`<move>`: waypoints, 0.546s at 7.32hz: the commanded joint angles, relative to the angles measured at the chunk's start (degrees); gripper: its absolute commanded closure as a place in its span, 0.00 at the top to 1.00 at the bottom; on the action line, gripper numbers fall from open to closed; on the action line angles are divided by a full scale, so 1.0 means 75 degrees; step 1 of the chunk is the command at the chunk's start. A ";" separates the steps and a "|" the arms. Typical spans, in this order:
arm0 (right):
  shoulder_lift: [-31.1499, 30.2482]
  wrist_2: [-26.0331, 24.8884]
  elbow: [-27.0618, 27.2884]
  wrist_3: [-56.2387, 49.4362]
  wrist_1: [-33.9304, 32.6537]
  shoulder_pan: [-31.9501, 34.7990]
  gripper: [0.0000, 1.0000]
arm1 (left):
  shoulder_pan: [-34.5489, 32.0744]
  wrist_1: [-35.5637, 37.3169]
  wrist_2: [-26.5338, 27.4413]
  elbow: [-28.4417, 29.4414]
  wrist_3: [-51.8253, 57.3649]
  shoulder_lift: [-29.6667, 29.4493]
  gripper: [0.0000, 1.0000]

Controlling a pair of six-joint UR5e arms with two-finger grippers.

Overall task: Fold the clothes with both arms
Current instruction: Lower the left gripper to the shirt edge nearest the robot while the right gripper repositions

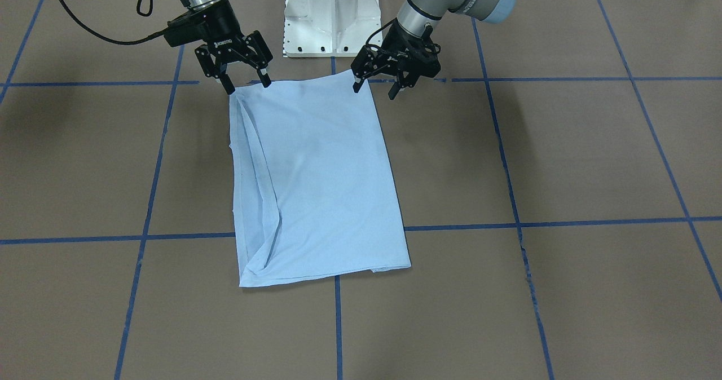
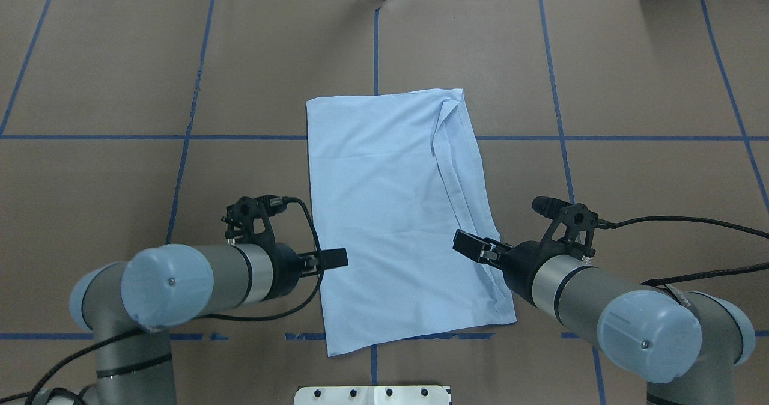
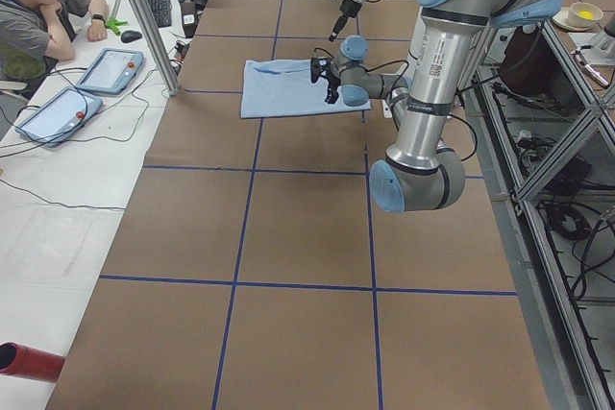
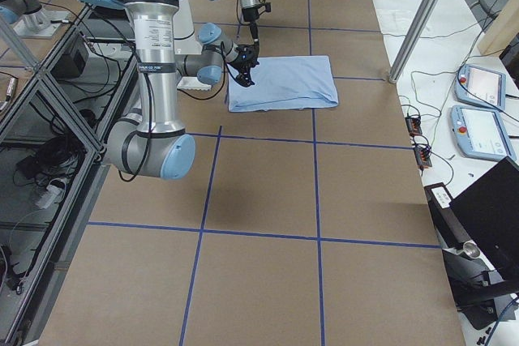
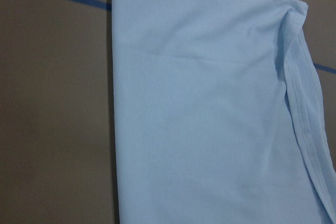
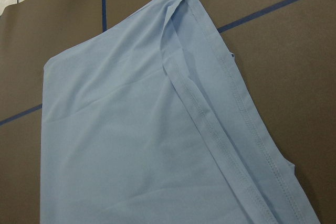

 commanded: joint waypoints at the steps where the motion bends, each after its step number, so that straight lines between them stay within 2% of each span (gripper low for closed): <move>1: 0.0017 -0.0009 -0.0056 0.0070 0.0011 0.0005 1.00 | 0.0816 0.0104 0.0546 0.0049 -0.0711 0.0047 0.82; 4: 0.0041 -0.0033 -0.0080 0.0082 0.0011 0.0005 1.00 | 0.1076 0.0104 0.0594 0.0354 -0.0912 0.0036 0.82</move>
